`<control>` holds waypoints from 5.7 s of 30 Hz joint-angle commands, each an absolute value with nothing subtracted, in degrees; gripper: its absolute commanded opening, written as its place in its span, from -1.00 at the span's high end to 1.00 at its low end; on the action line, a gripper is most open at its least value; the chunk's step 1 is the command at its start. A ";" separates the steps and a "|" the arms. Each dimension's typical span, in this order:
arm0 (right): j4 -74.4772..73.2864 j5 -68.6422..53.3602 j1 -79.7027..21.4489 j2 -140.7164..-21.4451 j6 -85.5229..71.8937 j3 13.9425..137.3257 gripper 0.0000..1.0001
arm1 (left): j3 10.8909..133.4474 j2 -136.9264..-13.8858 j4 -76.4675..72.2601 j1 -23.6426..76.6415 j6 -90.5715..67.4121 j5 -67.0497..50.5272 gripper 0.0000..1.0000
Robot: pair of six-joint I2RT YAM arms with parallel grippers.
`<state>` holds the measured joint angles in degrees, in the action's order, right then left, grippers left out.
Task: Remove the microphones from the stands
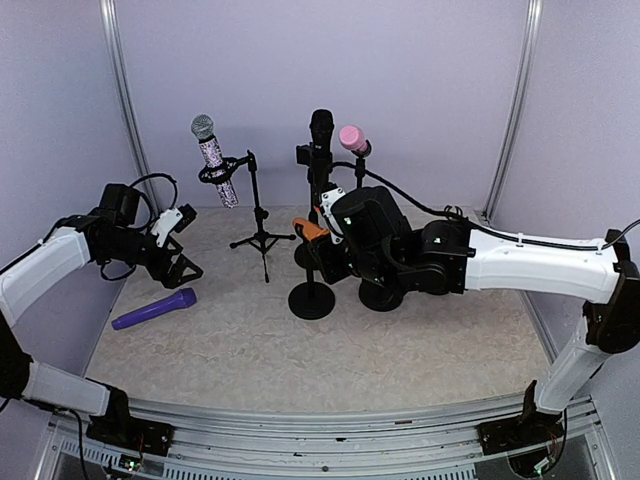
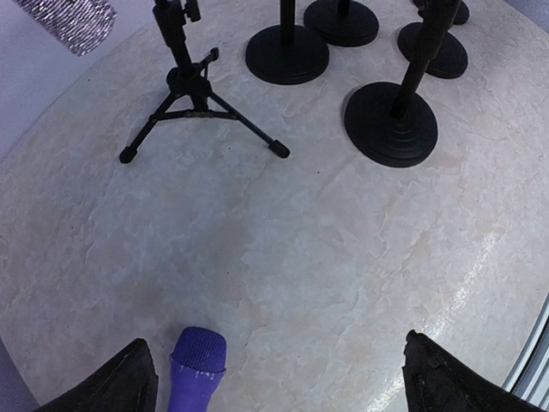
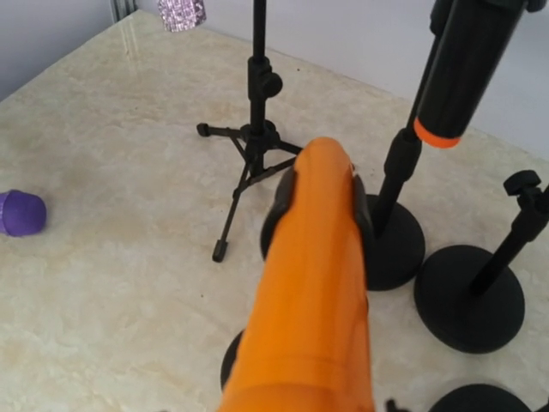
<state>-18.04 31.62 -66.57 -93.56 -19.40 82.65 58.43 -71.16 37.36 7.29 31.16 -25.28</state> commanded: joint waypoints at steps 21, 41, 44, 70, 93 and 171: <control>-1.13 23.08 -72.11 -106.08 -19.21 95.95 1.00 | 64.06 -83.66 21.80 23.90 13.83 -28.64 -0.56; -2.81 28.92 -76.54 -103.18 -14.40 93.25 1.00 | 56.86 -85.15 10.28 20.35 9.21 -25.20 0.96; -4.61 30.42 -77.79 -100.77 -14.78 91.61 1.00 | 56.31 -85.79 10.07 20.30 9.65 -24.22 0.98; -25.13 38.57 -86.65 -89.60 -23.71 87.65 1.00 | 55.54 -89.22 8.57 22.70 12.93 -12.17 1.00; -37.78 37.31 -88.73 -84.81 -27.82 89.17 1.00 | 57.68 -87.91 16.62 21.53 20.62 -26.12 -0.54; -23.01 21.40 -61.19 -135.07 -4.81 131.87 -0.96 | 25.14 -56.90 31.54 -7.56 72.31 -5.03 -0.36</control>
<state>-24.18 18.63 -61.67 -133.71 -7.68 128.44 24.64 -58.43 28.93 -7.11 71.18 -1.65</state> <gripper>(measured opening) 0.993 0.671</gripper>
